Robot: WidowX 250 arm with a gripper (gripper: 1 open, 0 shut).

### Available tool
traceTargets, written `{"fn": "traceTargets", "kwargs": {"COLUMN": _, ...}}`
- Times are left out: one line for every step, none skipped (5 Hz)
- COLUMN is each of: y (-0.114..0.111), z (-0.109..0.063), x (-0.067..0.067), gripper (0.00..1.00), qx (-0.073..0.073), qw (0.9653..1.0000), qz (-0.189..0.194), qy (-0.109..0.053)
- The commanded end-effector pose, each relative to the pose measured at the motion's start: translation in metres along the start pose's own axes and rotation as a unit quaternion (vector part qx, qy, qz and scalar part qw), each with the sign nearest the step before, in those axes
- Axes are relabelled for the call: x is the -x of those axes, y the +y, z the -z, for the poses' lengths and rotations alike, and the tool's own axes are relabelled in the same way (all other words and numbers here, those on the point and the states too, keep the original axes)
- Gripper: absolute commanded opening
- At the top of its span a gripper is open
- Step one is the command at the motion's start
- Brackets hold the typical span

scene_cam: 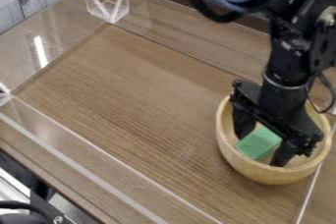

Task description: Move green object from inside the wooden bowl to the table next to it

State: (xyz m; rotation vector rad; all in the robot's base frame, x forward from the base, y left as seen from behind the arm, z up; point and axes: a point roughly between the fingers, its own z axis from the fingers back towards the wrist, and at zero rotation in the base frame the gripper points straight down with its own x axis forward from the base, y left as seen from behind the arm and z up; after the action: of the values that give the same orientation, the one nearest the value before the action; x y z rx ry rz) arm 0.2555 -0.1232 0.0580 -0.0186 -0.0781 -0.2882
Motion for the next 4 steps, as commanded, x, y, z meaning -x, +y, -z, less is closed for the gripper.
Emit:
{"fn": "traceTargets", "kwargs": {"y": -0.002, "z": -0.020, "x": -0.018, "gripper": 1.00, "qx": 0.001, "qw": 0.9990, "qz": 0.006, "qy": -0.045}}
{"fn": "traceTargets", "kwargs": {"y": -0.003, "z": -0.021, "x": -0.027, "gripper": 1.00, "qx": 0.004, "qw": 0.9985, "qz": 0.007, "qy": -0.055}}
{"fn": "traceTargets", "kwargs": {"y": 0.002, "z": -0.016, "x": -0.028, "gripper": 1.00, "qx": 0.002, "qw": 0.9978, "qz": -0.031, "qy": -0.059}}
{"fn": "traceTargets", "kwargs": {"y": 0.007, "z": -0.010, "x": -0.028, "gripper": 1.00, "qx": 0.001, "qw": 0.9959, "qz": -0.068, "qy": -0.060}}
